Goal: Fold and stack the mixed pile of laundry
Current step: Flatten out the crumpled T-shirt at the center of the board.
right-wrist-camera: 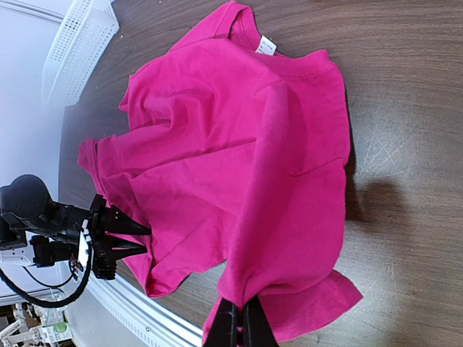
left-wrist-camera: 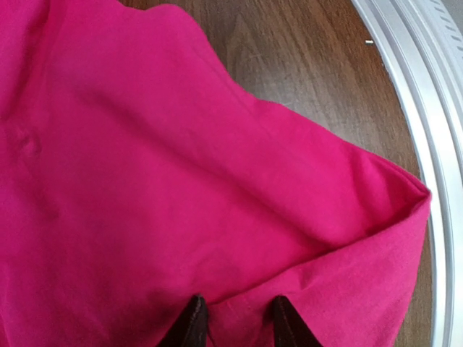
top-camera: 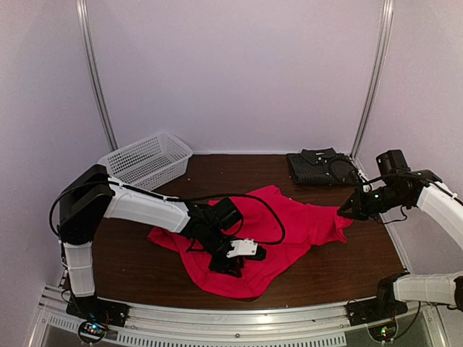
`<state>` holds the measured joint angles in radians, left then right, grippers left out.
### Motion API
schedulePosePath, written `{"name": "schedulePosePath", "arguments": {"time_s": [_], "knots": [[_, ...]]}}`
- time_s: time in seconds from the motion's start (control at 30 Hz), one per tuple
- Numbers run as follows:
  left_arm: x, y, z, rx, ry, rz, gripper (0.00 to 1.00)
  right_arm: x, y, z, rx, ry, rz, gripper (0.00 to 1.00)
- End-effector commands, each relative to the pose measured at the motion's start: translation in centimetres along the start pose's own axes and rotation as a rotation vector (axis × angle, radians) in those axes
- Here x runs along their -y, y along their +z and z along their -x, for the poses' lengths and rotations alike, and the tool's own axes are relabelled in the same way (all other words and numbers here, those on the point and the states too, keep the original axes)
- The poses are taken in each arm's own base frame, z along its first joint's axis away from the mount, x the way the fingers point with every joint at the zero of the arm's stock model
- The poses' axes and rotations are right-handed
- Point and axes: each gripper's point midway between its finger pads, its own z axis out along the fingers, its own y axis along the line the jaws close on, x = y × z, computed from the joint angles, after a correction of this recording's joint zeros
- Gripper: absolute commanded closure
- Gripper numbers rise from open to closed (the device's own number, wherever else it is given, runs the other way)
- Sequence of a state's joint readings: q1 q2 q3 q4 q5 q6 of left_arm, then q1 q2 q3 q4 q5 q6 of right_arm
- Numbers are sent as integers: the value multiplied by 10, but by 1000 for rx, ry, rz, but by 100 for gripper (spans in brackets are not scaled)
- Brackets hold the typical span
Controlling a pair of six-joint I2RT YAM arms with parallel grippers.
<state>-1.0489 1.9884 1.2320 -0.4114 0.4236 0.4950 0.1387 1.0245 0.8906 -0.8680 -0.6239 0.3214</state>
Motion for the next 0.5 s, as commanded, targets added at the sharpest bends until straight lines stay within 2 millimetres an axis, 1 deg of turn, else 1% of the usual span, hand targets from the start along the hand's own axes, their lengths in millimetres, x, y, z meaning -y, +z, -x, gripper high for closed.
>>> {"name": "schedulePosePath", "arguments": {"time_s": [0.0, 0.13, 0.2, 0.23, 0.33, 0.47], "knots": [[0, -5, 2, 11, 21, 19, 71, 0, -2, -2, 8, 5, 3, 100], [-4, -17, 9, 28, 33, 65, 85, 0, -3, -1, 10, 4, 3, 100], [-5, -26, 12, 36, 39, 87, 98, 0, -3, -1, 10, 5, 3, 100], [-5, -29, 13, 38, 42, 98, 100, 0, -3, -1, 12, 4, 3, 100], [-8, -42, 13, 24, 31, 145, 100, -1, -5, 1, 21, -1, 1, 100], [-12, -66, 18, 40, 2, 226, 100, -3, -6, 5, 30, -4, 2, 100]]}}
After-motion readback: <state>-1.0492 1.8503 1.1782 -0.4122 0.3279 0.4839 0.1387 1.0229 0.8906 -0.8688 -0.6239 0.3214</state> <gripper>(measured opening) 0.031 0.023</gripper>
